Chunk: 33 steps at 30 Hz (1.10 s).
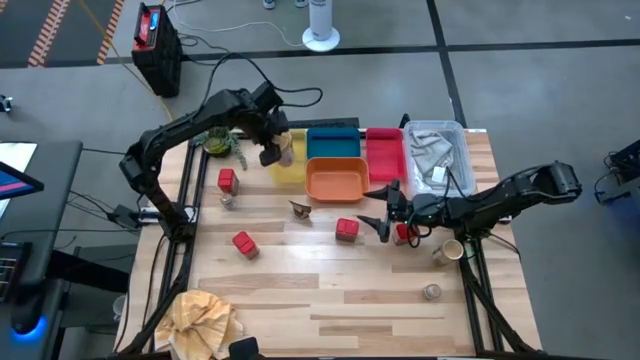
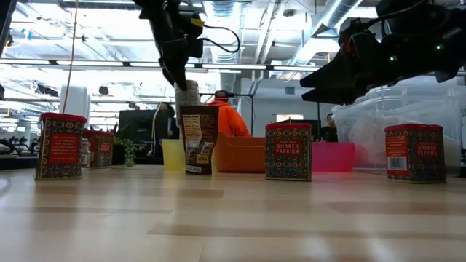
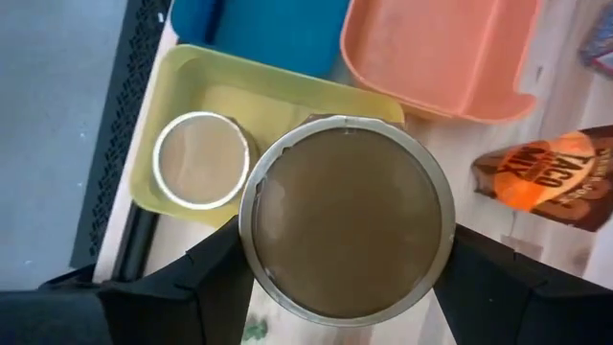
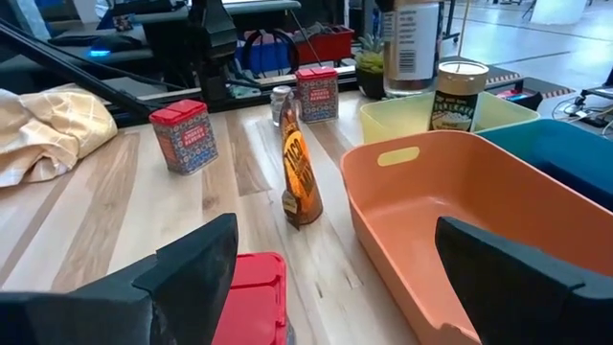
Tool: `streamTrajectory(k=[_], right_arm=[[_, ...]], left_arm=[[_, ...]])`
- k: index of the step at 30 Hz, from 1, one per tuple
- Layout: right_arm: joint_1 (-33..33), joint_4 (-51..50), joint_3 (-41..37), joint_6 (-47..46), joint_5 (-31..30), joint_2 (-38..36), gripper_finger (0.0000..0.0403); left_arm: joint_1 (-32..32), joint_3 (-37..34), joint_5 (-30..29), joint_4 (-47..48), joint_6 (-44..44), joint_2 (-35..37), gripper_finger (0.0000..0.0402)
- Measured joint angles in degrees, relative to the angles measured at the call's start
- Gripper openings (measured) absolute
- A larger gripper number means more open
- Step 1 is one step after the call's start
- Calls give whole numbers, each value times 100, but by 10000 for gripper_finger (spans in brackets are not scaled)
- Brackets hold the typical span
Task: Sort spices by type
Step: Put the gold seasoning bottle into the yellow bin, then put the orange seasoning pack into the orange bin
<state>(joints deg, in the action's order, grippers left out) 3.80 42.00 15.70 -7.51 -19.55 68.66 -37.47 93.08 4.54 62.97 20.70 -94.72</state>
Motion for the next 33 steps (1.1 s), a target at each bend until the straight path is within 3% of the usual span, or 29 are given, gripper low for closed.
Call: streamTrajectory(k=[6, 14, 24, 30, 33], right_arm=[[-1, 0, 0, 2, 0, 0, 379], [-3, 0, 0, -1, 0, 0, 379], [-3, -1, 0, -2, 0, 0, 379], [-3, -377, 19, -11, -1, -4, 379], [22, -1096, 253, 19, -130, -117, 379]], left_arm=[[45, -809, -80, -465, 40, -11, 260], [268, -1501, -859, -1367, 142, -11, 264], [284, -1579, -978, -1432, -91, -2, 333], [327, -1411, -1223, -1402, -114, 24, 342], [454, -1353, -1250, -1466, -68, 296, 340]])
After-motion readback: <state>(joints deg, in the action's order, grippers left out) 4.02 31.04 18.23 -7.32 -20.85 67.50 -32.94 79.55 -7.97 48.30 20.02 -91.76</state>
